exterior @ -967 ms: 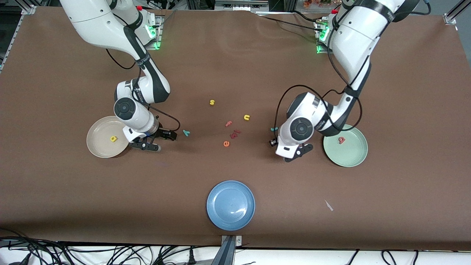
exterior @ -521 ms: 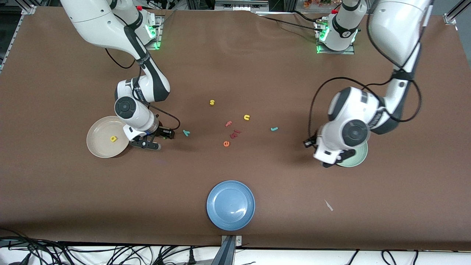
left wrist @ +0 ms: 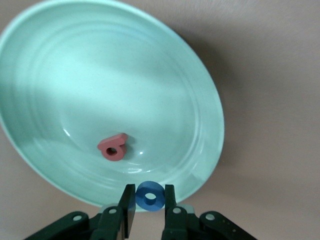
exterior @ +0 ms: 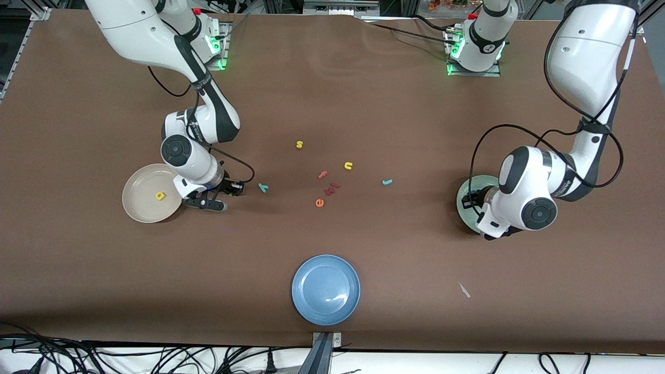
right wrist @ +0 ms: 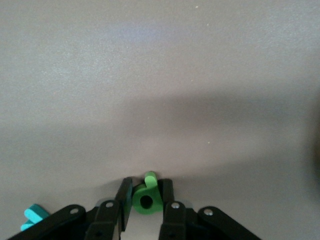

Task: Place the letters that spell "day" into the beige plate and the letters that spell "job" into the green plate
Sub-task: 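Place the blue o on the green plate while the right gripper grasps green d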

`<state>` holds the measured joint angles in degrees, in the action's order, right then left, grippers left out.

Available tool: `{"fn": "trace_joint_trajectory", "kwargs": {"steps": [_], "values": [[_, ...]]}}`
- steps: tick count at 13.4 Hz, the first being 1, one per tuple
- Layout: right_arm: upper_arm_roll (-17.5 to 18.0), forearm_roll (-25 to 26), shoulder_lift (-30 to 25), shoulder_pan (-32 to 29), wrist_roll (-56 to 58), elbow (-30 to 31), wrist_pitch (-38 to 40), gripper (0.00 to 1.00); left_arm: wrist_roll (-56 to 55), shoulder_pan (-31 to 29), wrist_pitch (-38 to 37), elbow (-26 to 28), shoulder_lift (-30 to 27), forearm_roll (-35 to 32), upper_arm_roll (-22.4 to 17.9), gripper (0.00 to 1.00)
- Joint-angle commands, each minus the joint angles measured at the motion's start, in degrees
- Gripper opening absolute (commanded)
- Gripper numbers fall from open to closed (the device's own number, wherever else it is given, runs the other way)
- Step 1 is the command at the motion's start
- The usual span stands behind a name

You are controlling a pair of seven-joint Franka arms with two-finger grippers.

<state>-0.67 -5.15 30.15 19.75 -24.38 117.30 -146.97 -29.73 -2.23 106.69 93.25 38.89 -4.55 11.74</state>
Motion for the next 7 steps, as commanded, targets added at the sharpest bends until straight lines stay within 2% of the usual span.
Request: {"fn": "trace_joint_trajectory", "kwargs": {"steps": [1, 2, 4, 6, 7], "values": [[0.3, -1.1, 0.3, 0.4, 0.0, 1.0, -0.3, 0.18, 1.1, -0.6, -0.3, -0.5, 0.1, -1.6, 0.6, 0.65], [0.4, -1.1, 0.3, 0.4, -0.1, 0.9, -0.3, 0.16, 1.1, -0.6, -0.7, -0.8, -0.3, -1.5, 0.6, 1.00], [0.4, -1.1, -0.1, 0.4, 0.6, -0.4, 0.2, 0.13, -0.2, -0.1, -1.3, -1.5, -2.6, -0.5, 1.3, 1.00], [-0.1, -0.8, -0.6, -0.1, 2.3, -5.2, 9.5, 0.13, -5.1, 0.6, -3.1, -1.5, -4.3, 2.4, 4.5, 1.00], [-1.2, -0.7, -1.2, -0.4, 4.8, -7.1, 13.8, 0.13, -11.0, 0.6, -2.7, -1.6, -4.3, 3.0, 6.6, 1.00]]}}
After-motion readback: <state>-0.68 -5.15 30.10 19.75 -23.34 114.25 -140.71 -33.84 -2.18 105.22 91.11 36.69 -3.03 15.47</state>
